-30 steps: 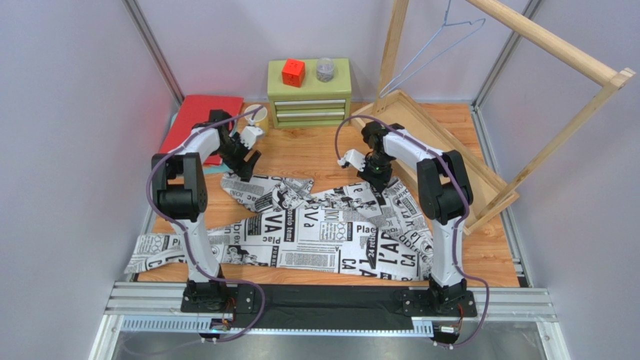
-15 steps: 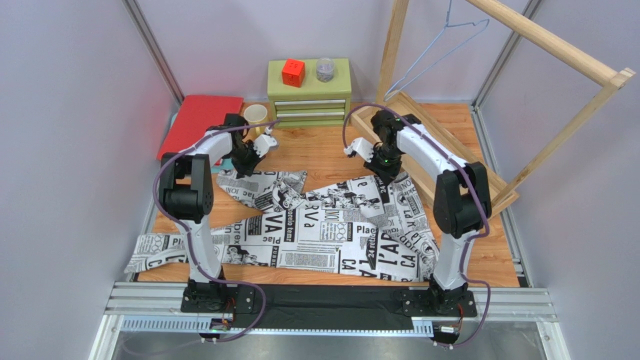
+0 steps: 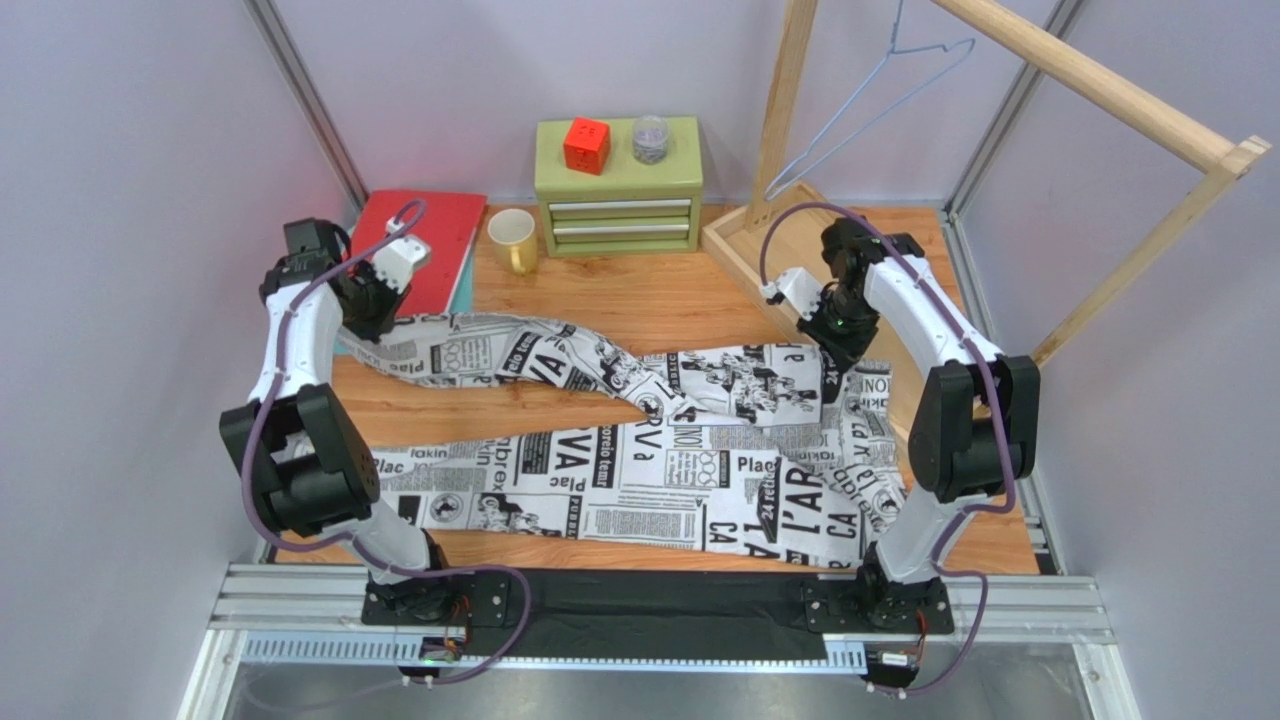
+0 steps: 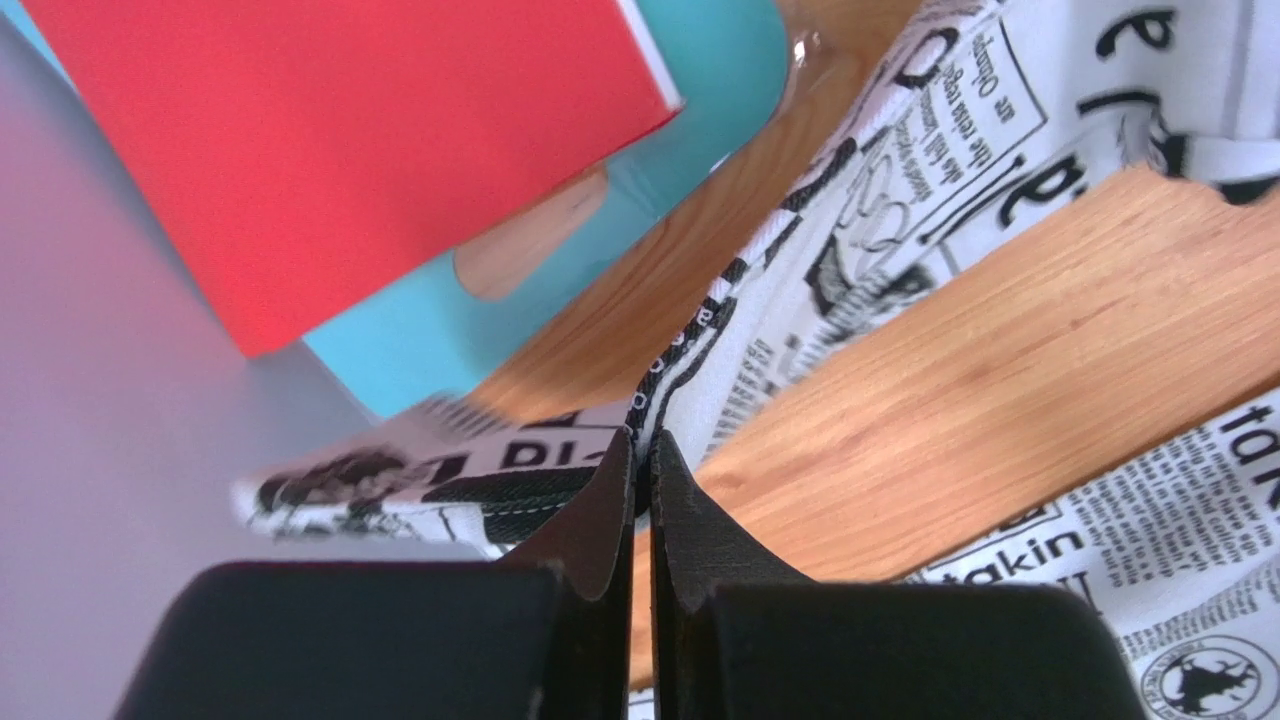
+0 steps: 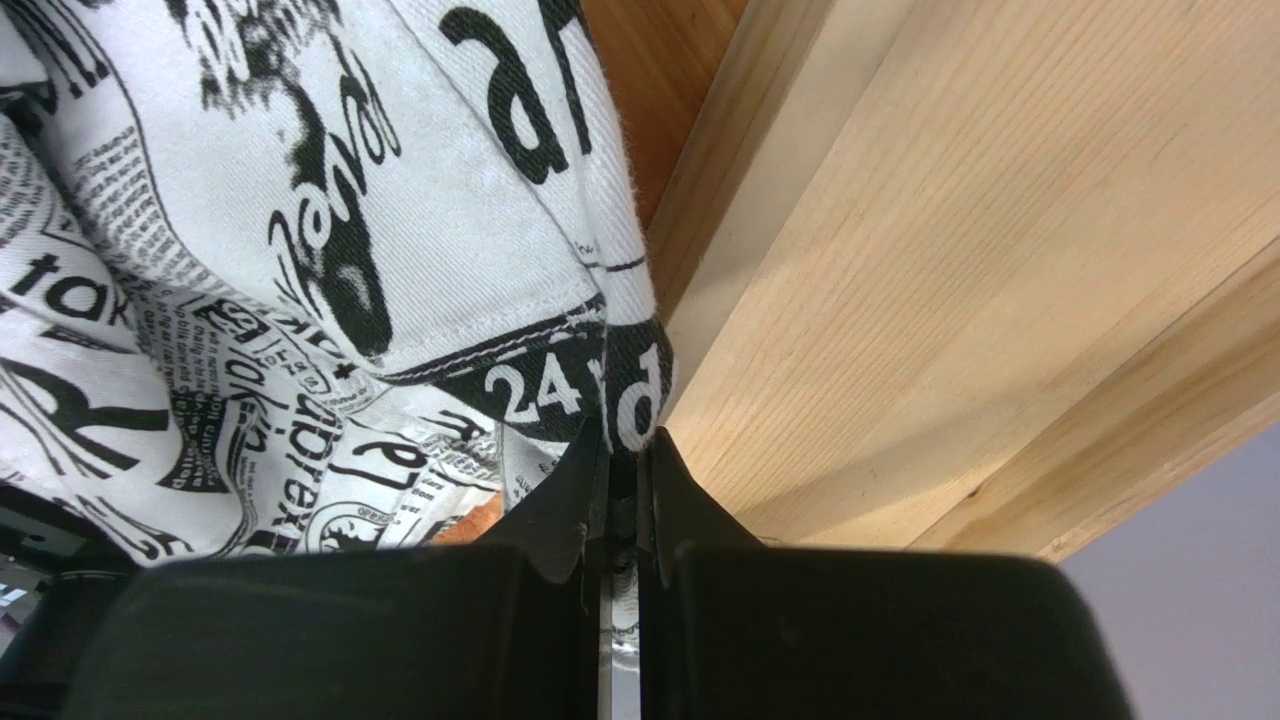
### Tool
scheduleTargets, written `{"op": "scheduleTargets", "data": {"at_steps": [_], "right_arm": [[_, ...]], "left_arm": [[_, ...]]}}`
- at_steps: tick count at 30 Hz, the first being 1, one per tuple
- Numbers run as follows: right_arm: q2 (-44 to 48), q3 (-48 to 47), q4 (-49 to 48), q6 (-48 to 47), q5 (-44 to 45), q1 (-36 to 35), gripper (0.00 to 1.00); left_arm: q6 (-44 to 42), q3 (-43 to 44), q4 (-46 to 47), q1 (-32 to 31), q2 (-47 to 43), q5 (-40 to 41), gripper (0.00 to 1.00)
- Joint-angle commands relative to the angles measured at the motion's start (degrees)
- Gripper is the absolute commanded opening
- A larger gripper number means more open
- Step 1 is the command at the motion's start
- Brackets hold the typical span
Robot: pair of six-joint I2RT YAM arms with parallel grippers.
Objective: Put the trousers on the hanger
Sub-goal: Fold the trousers
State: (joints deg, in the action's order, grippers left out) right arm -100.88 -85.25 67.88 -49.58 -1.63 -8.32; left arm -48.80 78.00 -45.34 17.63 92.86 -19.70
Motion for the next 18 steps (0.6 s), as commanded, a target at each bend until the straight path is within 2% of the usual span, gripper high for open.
{"op": "scheduleTargets", "data": {"at_steps": [1, 6, 10, 11, 13, 16, 18], "right_arm": [[1.3, 0.4, -1.8, -1.3, 4.1, 0.5, 0.00], [0.7, 0.2, -2.1, -1.8, 4.2, 1.4, 0.00], [0.4, -0.7, -2.5, -2.3, 4.2, 2.2, 0.00], [0.5, -0.8, -2.5, -2.4, 4.2, 2.8, 0.00], [0.4, -1.1, -2.7, -2.5, 4.3, 3.4, 0.00], [0.9, -1.1, -2.8, -2.4, 3.7, 4.5, 0.00], [1.2, -0.9, -2.8, -2.4, 3.3, 4.6, 0.00]], "left_arm": [[-3.7, -3.6, -0.9, 2.4, 0.8, -0.6, 0.00], [-2.4, -4.5, 4.3, 3.7, 0.0, 1.2, 0.00], [2.0, 6.4, 5.5, 3.9, 1.0, 1.1, 0.00], [2.8, 10.3, 5.5, 4.2, 0.8, -1.0, 0.00], [3.1, 11.8, 6.8, 5.5, -0.9, -3.1, 0.00], [-2.0, 7.8, 9.7, 9.2, -5.3, -9.1, 0.00], [-10.3, -0.2, 10.0, 12.5, -8.2, -12.2, 0.00]]}}
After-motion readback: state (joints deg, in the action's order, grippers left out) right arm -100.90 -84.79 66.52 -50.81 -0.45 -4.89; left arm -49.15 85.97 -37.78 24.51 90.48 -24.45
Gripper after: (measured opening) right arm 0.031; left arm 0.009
